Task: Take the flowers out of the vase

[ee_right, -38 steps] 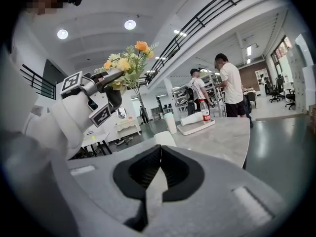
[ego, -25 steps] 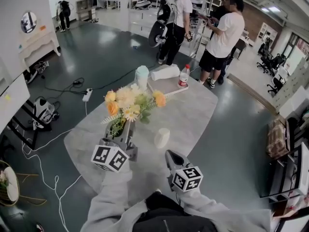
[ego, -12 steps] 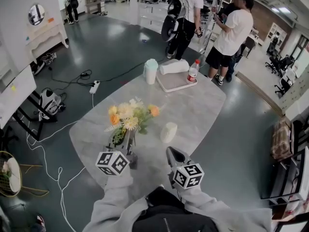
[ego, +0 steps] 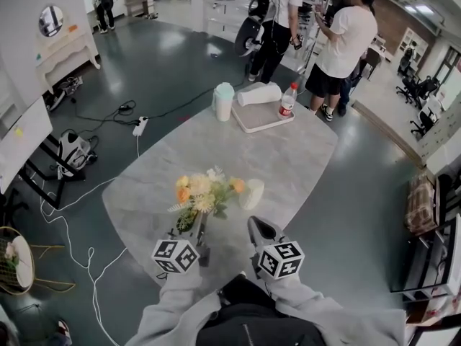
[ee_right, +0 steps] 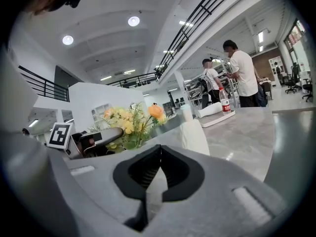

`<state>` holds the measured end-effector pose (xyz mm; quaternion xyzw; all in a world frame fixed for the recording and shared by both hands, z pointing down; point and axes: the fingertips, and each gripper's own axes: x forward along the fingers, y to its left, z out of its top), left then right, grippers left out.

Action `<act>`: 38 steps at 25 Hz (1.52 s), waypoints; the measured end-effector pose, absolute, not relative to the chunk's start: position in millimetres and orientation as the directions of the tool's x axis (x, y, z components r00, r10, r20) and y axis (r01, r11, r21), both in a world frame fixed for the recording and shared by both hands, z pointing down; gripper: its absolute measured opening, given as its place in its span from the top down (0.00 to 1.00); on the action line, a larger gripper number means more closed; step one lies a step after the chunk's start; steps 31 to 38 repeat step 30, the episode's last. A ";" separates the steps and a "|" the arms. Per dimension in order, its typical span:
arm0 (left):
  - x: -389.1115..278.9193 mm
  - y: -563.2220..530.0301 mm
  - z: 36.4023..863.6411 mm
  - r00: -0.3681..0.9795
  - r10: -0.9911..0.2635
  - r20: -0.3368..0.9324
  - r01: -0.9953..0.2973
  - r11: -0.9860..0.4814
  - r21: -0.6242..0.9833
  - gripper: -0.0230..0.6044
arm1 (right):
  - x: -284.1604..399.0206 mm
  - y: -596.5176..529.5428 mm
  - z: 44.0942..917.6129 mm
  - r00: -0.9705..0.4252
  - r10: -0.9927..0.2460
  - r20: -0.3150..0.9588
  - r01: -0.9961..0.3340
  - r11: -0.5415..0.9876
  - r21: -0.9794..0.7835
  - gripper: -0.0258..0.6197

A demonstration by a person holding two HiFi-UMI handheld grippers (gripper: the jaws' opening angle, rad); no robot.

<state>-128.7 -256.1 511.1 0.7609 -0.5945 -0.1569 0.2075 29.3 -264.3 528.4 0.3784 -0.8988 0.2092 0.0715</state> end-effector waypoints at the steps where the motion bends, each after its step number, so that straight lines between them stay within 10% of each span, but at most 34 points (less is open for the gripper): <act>1: -128.4 -256.5 510.4 0.245 -0.970 0.008 -0.841 -0.208 0.499 0.80 | 28.2 -264.9 528.2 -0.704 -0.650 0.287 -0.710 0.627 -0.321 0.96; 38: -134.2 -259.0 515.9 0.235 -0.972 0.026 -0.852 -0.193 0.487 0.80 | 23.2 -260.2 534.5 -0.700 -0.643 0.310 -0.714 0.629 -0.308 0.96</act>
